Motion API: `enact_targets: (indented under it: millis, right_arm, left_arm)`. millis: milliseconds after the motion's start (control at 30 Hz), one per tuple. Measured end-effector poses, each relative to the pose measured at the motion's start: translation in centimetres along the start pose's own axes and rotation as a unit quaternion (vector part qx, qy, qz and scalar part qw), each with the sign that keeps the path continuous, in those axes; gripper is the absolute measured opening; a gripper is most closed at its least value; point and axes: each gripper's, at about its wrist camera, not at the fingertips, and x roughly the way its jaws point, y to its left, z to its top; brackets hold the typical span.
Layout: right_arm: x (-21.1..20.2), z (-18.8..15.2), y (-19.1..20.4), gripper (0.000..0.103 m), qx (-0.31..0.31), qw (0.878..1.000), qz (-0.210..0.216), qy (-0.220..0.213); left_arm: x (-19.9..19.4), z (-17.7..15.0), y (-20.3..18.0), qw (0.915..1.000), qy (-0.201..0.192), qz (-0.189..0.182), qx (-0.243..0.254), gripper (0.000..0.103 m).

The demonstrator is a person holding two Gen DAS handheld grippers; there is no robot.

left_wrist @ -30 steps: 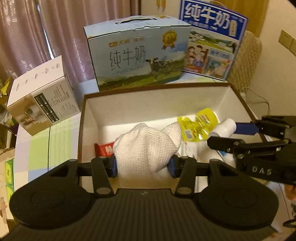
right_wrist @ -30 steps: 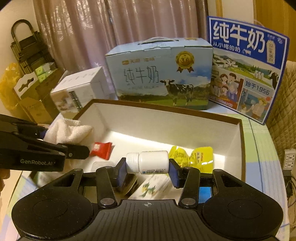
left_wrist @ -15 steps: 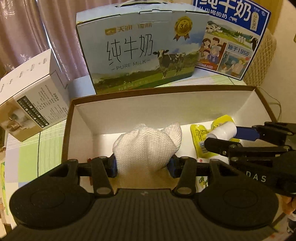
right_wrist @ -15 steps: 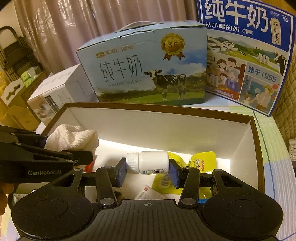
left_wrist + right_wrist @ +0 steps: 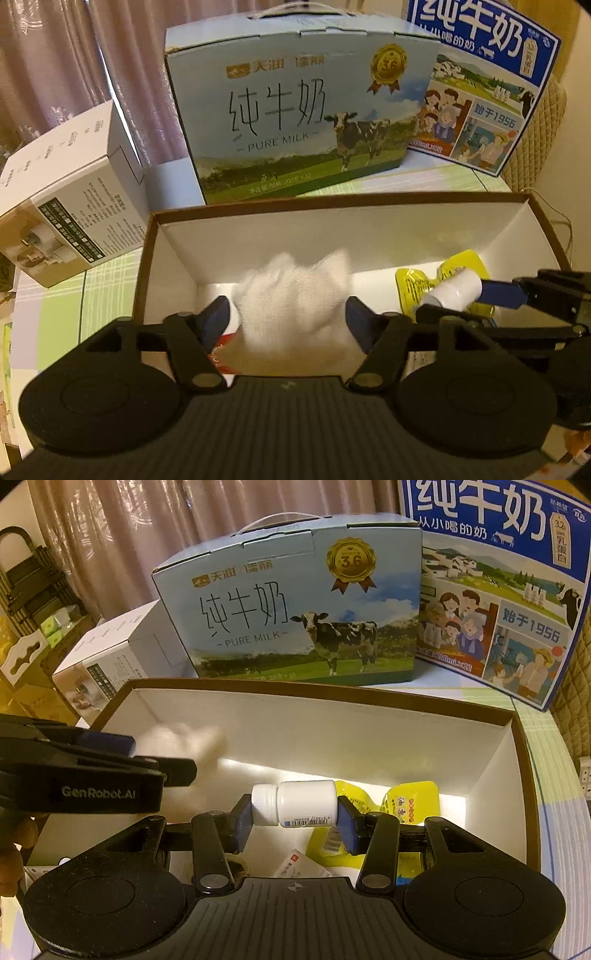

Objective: Organize objects
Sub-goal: 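Open the left gripper and right gripper to drop sock and bottle inside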

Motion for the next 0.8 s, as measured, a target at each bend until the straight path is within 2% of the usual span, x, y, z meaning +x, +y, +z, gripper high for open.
enact_targets:
  millis: [233,367,467,500,800]
  right_arm:
    - [0.1,0.0,0.2,0.044,0.0,1.0,0.0,0.001]
    - [0.1,0.2,0.5,0.045,0.0,1.0,-0.005,-0.013]
    - [-0.1,0.3,0.7,0.063,0.004,1.0,-0.013,-0.023]
    - [-0.3,0.3,0.7,0.065,0.003,1.0,-0.01,-0.027]
    - [-1.3,-0.5,0.1,0.066,-0.007,1.0,-0.009,-0.018]
  left_arm:
    - [-0.6,0.1,0.4,0.9999,-0.007,0.009,0.005,0.068]
    - [-0.8,-0.1,0.7,0.9998,-0.007,0.018,0.009,0.072]
    - [-1.0,-0.2,1.1,0.9998,-0.009,0.017,0.005,0.073]
    - [-1.1,-0.3,1.2,0.9998,-0.009,0.016,0.004,0.073]
    - [-2.2,-1.3,1.5,0.9998,-0.009,0.016,0.011,0.077]
